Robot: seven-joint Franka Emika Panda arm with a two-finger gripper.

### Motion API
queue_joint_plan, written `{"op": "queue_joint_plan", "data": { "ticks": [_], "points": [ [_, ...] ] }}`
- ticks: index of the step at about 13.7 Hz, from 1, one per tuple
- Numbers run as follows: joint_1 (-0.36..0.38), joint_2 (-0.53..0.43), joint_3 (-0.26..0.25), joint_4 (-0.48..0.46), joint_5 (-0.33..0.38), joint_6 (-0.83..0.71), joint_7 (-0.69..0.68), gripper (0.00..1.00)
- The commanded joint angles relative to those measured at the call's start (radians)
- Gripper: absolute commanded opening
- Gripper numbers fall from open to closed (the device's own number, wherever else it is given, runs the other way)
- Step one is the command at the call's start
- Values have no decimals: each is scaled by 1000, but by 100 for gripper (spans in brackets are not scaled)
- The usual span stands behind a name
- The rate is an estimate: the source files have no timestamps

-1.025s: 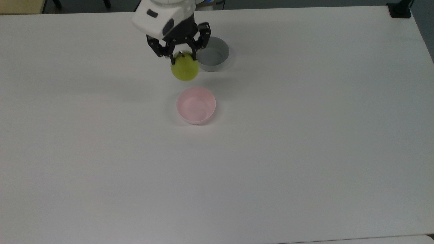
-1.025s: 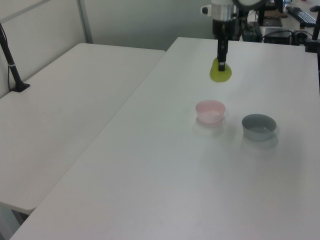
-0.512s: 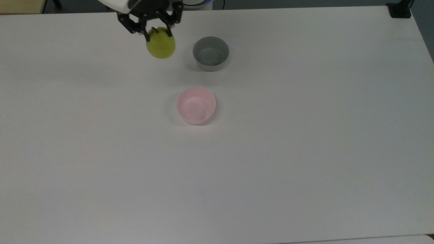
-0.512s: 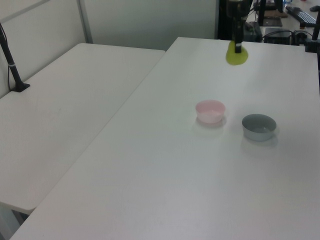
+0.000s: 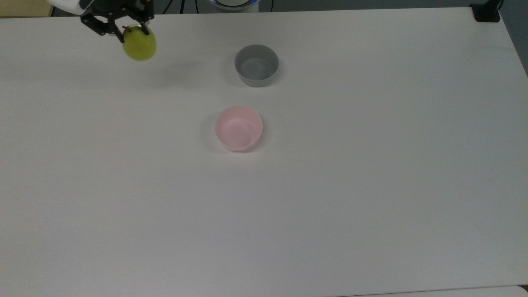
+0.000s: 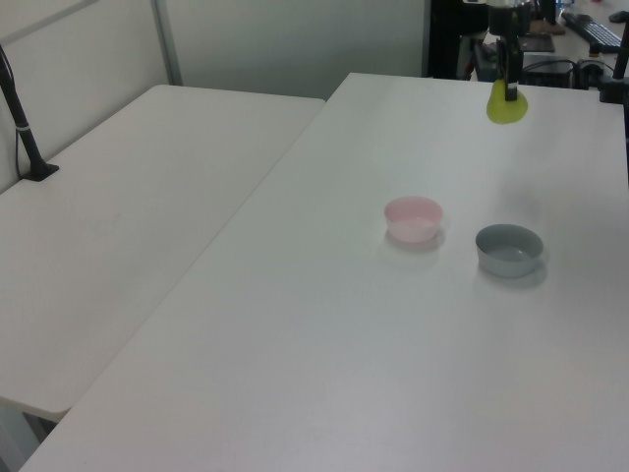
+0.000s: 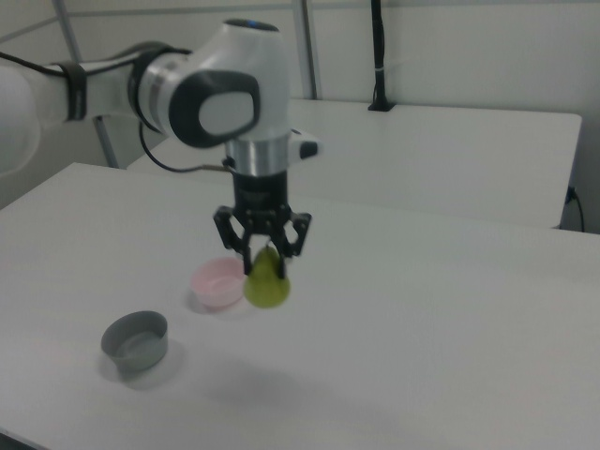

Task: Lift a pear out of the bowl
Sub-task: 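Carry the pear away from the bowls and lower it to the table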

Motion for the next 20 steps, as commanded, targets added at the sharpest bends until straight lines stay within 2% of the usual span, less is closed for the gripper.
{"op": "queue_joint_plan", "data": {
  "ticks": [1,4,7,9,15,16,17,18,19,20],
  "points": [
    [-4,-36,-54,-149,-10,203,-47,0],
    [-21,-7,-74,-226,-12,372,-48,0],
    [-26,63,-85,-240,-12,473,-48,0],
    [-29,109,-85,-240,-12,516,-39,0],
    [-46,157,-85,-253,-12,565,-37,0],
    [-47,157,-85,-253,-12,564,-37,3],
    [-49,157,-85,-253,-12,562,-37,13],
    [-50,157,-85,-251,-12,561,-37,37],
    [-53,157,-85,-251,-12,555,-40,49],
    [-58,156,-85,-251,-12,550,-36,71]
  ]
}}
